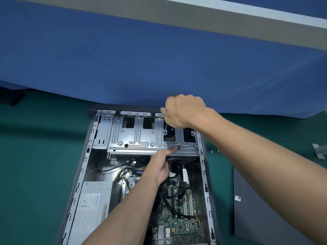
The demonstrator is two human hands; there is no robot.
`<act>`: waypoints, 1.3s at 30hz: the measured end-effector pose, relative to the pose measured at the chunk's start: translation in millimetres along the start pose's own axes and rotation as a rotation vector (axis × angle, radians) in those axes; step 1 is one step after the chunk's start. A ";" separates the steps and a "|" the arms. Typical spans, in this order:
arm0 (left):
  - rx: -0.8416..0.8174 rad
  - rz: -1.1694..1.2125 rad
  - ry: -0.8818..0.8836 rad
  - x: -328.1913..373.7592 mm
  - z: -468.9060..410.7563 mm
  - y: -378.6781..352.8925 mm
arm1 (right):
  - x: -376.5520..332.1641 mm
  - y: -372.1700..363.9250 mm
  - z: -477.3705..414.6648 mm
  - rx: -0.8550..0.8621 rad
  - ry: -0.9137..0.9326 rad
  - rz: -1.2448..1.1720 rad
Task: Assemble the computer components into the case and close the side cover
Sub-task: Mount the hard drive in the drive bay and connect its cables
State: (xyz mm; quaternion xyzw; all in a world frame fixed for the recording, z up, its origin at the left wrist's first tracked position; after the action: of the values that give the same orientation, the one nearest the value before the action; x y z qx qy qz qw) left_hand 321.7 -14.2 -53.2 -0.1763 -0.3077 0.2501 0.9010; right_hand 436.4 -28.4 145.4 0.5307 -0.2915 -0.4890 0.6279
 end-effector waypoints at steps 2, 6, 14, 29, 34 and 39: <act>0.003 0.002 0.009 -1.3 -0.1 0.9 | -6.6 3.1 1.0 -0.028 0.077 -0.056; -0.013 0.003 0.012 -1.0 -0.6 -0.8 | -2.4 7.6 3.9 0.109 0.017 -0.037; -0.031 -0.012 -0.006 -1.7 -3.1 0.6 | -10.7 0.9 1.1 -0.070 0.070 0.002; -0.006 -0.006 -0.011 -0.8 -3.3 1.1 | 1.5 0.1 5.2 0.096 -0.003 0.015; -0.004 -0.011 -0.005 -0.6 -3.8 1.3 | 1.6 -9.6 7.0 -0.109 0.051 -0.073; -0.009 0.002 -0.010 0.3 -2.3 -0.1 | -3.6 5.0 11.0 0.091 0.129 0.043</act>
State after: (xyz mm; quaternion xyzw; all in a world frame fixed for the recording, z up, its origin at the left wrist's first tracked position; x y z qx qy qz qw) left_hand 323.5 -14.5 -54.7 -0.1795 -0.3132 0.2504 0.8983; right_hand 426.9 -29.5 153.7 0.5829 -0.2838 -0.4264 0.6308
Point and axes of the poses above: each hand's wrist, its own z-axis away from the middle knuckle, its own y-axis out of the back of the hand, x = y × z, the point moved 8 cm from there along -z, towards the middle knuckle, and after that the axes turned 9 degrees about -z, right-handed, at the moved point
